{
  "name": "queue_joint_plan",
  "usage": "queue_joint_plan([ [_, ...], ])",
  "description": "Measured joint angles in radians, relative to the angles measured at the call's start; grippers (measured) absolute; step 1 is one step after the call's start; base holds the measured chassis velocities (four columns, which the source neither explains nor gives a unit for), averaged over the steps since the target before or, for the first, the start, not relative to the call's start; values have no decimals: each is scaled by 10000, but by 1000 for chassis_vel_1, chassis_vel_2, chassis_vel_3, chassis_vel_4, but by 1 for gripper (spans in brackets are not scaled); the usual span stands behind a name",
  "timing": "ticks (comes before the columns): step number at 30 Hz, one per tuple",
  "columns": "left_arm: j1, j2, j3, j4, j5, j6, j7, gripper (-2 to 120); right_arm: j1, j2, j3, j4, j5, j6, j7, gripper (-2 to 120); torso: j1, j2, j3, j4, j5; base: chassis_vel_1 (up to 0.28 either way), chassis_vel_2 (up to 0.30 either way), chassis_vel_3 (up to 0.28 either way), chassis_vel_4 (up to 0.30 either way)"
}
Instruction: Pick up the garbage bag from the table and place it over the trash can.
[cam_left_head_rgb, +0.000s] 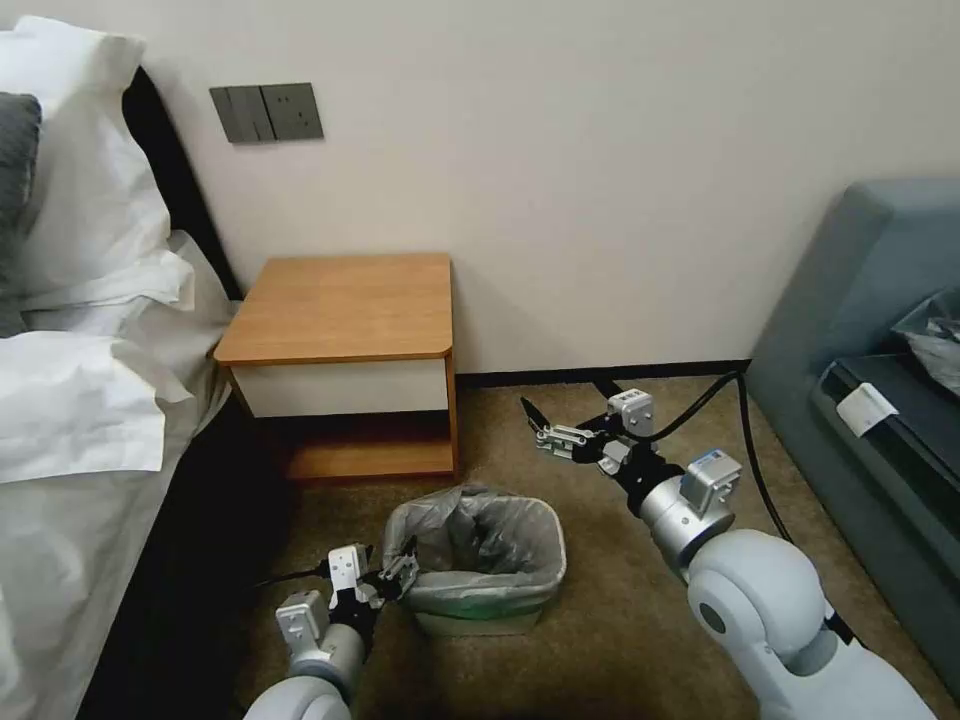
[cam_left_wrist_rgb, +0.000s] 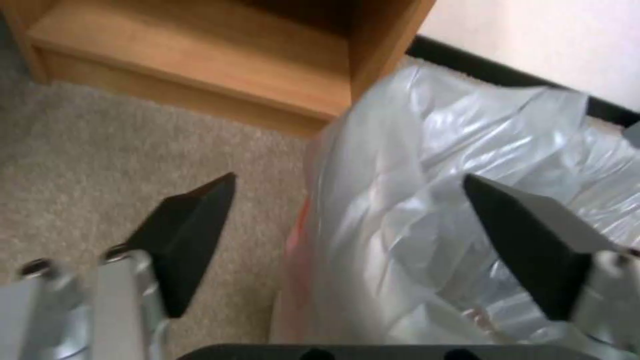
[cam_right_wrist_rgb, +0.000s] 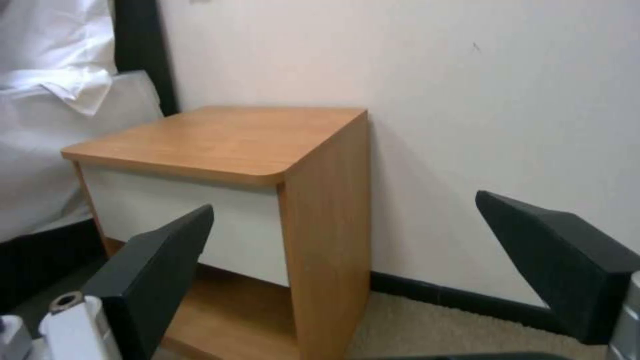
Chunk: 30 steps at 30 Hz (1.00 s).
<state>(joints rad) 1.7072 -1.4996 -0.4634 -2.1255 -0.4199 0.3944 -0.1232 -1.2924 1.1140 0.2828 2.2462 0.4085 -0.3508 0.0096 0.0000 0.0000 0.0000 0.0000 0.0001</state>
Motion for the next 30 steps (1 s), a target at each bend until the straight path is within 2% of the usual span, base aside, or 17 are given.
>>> queue_joint_plan([
  [7, 168, 8, 44, -407, 56, -178, -65, 95, -95, 55, -108, 203, 36, -72, 11, 100, 0, 0, 0, 0, -1, 0, 0, 0, 0],
  [11, 230, 8, 69, -523, 2, -573, 4, 96, -80, 82, -154, 205, 21, -75, 9, 100, -1, 0, 0, 1, -1, 0, 0, 0, 0],
  [14, 176, -40, 64, -365, 267, -2027, 245, 96, -95, 135, -202, 159, -133, -34, -15, 100, 0, 0, 0, 0, 0, 0, 0, 0, 0],
  [15, 176, -40, 64, -365, 267, -2027, 245, 96, -95, 135, -202, 159, -133, -34, -15, 100, 0, 0, 0, 0, 0, 0, 0, 0, 0],
  [16, 62, -98, -7, -90, 689, -2977, 393, 96, -164, 205, -239, 96, -342, 105, 11, 100, 0, 0, 1, 1, -2, 0, 0, 0, 0],
  [18, -191, -148, -120, 316, 1518, -4122, 601, 96, -386, 417, -349, -9, -1002, 395, 433, 100, 0, 0, 0, 2, -1, 0, 0, 0, 0],
  [19, -191, -148, -120, 316, 1518, -4122, 601, 96, -386, 417, -349, -9, -1002, 395, 433, 100, 0, 0, 0, 2, -1, 0, 0, 0, 0],
  [20, -407, -158, -129, 580, 1881, -4735, 780, 95, -599, 626, -386, -151, -1610, 677, 731, 100, -1, -1, 1, 4, -4, 0, 0, 0, 0],
  [23, -856, 53, -246, 1048, 2286, -5535, 1023, 94, -1339, 1251, -451, -769, -2849, 1599, 1256, 100, 0, 0, 0, -1, -2, 0, 0, 0, 0],
  [24, -856, 53, -246, 1048, 2286, -5535, 1023, 94, -1339, 1251, -451, -769, -2849, 1599, 1256, 100, 0, 0, 0, -1, -2, 0, 0, 0, 0],
  [27, -1116, 311, -373, 1482, 2454, -6279, 1267, 95, -2028, 1973, -345, -1690, -3519, 3102, 1258, 100, 0, 0, 0, -2, -1, 0, 0, 0, 0],
  [28, -1116, 311, -373, 1482, 2454, -6279, 1267, 95, -2028, 1973, -345, -1690, -3519, 3102, 1258, 100, 0, 0, 0, -2, -1, 0, 0, 0, 0],
  [30, -1104, 364, -401, 1723, 2511, -6535, 1295, 95, -2292, 2459, -275, -2224, -3690, 4044, 987, 100, 0, 0, 0, -1, -2, 0, 0, 0, 0],
])
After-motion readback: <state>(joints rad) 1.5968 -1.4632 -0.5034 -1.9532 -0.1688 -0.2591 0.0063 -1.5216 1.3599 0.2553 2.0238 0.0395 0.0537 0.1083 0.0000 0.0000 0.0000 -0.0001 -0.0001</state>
